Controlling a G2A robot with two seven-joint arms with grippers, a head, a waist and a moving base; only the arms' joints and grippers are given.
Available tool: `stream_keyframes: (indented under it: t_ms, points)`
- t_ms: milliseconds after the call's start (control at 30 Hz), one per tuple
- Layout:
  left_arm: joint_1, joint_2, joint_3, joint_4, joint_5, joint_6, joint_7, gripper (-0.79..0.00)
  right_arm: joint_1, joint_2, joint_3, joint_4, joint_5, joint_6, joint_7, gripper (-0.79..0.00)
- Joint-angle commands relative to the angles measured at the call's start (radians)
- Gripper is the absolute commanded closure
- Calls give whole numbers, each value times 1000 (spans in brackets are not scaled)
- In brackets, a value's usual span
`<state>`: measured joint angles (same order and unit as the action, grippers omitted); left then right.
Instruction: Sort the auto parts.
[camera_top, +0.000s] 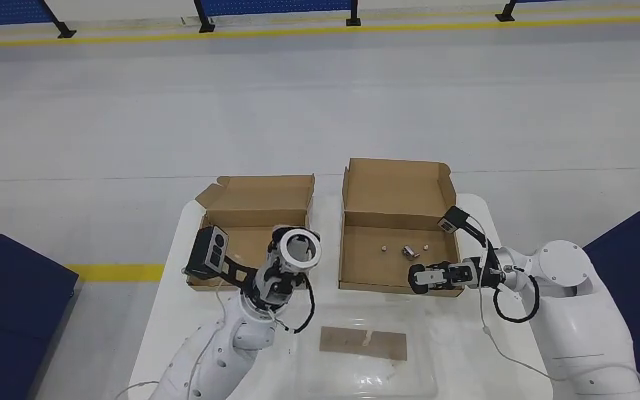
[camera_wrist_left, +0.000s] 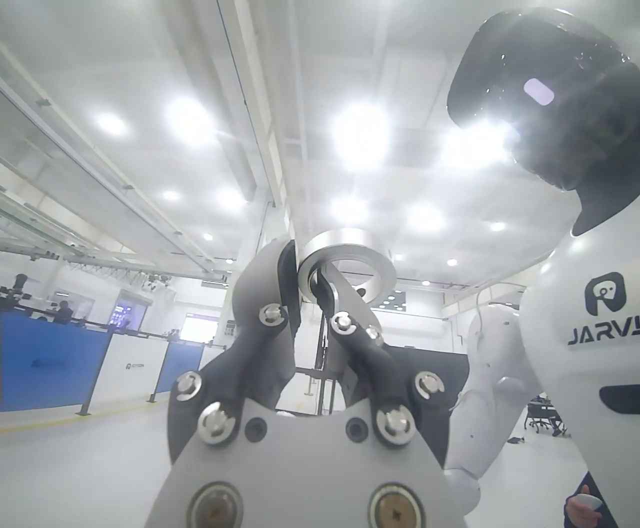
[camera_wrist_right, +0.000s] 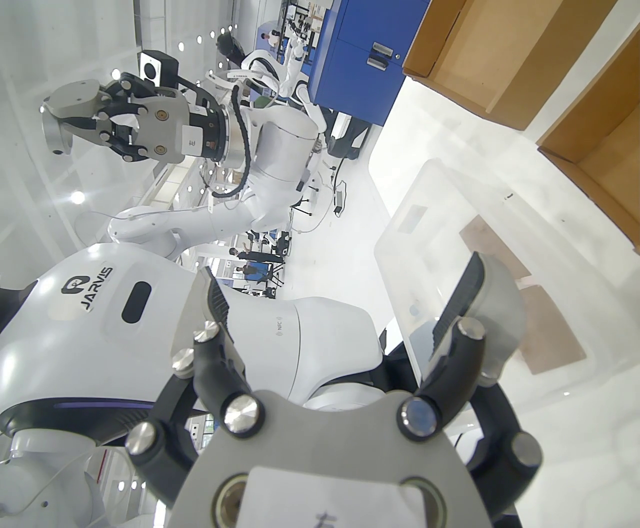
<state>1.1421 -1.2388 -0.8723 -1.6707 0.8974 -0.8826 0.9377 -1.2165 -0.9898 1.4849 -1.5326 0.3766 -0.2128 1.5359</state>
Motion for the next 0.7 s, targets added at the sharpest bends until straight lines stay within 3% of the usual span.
stream_keyframes:
  t_ms: [0, 133, 667]
  points:
    - [0, 0, 1, 1, 0, 1, 1, 0, 0, 0, 0, 0, 0, 0, 0, -785]
    - [0, 0, 1, 1, 0, 1, 1, 0, 0, 0, 0, 0, 0, 0, 0, -785]
    - [89, -17, -41, -161, -171, -98, -102, 0, 0, 0, 0, 0, 0, 0, 0, -785]
